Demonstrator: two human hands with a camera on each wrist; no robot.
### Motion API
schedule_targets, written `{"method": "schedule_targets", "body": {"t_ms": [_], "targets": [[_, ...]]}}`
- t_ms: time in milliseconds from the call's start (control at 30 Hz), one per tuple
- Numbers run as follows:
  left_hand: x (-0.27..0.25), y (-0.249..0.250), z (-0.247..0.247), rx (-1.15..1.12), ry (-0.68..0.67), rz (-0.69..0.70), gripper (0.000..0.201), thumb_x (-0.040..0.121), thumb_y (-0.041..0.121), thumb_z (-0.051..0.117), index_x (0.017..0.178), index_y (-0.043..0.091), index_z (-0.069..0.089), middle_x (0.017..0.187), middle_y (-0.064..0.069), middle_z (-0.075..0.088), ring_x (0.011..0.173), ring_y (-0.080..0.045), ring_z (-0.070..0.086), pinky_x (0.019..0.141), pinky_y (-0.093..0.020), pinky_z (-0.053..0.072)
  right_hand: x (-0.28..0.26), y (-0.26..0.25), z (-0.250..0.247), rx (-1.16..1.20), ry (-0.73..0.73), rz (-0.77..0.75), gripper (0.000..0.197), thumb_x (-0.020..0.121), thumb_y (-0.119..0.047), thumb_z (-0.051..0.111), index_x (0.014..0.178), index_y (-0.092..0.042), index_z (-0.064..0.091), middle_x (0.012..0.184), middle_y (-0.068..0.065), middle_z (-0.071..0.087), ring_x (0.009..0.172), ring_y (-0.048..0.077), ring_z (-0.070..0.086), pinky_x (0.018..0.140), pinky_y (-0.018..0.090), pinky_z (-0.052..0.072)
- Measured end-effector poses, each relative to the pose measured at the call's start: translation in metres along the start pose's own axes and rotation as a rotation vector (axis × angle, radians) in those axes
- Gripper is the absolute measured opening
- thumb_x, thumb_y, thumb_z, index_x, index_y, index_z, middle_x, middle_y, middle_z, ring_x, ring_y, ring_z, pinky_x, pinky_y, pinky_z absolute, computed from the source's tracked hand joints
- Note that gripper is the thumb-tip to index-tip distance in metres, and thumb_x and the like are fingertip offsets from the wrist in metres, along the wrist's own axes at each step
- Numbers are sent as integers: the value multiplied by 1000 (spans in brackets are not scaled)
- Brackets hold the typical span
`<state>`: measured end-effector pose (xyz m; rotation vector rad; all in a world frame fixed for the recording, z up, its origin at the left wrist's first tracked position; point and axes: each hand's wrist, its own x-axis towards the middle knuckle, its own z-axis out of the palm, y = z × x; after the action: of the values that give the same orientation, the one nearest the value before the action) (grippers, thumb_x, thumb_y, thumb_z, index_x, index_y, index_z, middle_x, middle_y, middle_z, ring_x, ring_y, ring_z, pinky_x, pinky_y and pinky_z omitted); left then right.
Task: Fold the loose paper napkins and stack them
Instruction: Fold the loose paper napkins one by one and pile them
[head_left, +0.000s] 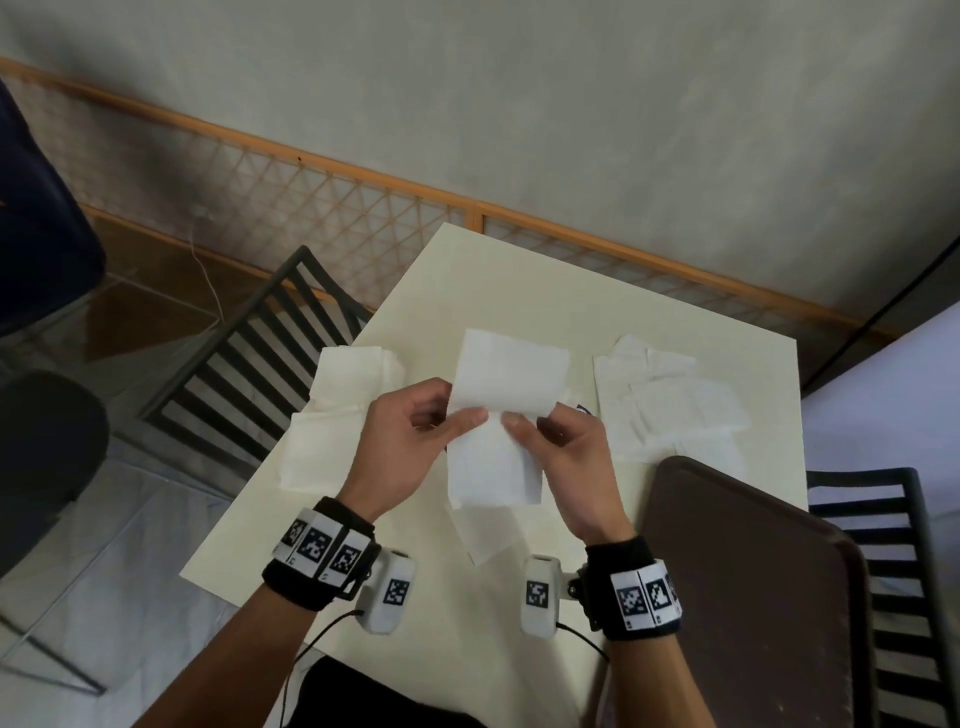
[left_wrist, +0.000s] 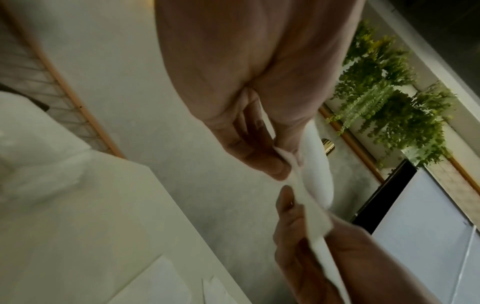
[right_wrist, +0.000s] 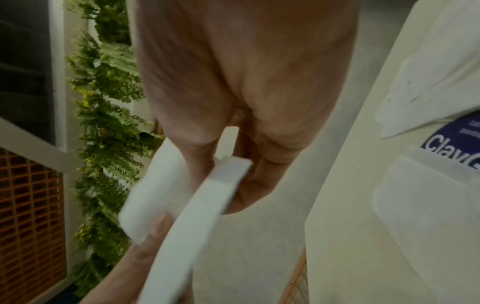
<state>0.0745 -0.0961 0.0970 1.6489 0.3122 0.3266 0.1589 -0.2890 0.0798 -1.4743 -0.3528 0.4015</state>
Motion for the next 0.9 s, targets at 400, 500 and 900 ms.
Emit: {"method": "schedule_targets", "body": {"t_ms": [400,500,900], "targets": [[-2,7,-18,-11,-107,148,29,101,-14,64,101,10,81,101,-8,80,98,-33,76,91,-51,61,0,2,0,227,-10,-41,42,96,18,62,83,-11,88,103,20,83,96,31,80,81,35,60],[-3,6,-19,0,-123,139,32,103,-13,61,99,12,81,100,-7,79,98,-34,74,91,-46,61,-1,2,0,245,-25,-21,44,100,19,54,84,-6,86,112,26,81,104,39,77,85,40,60],[-18,3,-22,146,-65,204,13,104,11,69,94,8,77,86,-2,77,84,-21,75,82,-22,56,9,-4,47,-812,-114,-384,35,115,-45,45,84,-28,47,69,-10,51,71,16,47,68,42,45]]}}
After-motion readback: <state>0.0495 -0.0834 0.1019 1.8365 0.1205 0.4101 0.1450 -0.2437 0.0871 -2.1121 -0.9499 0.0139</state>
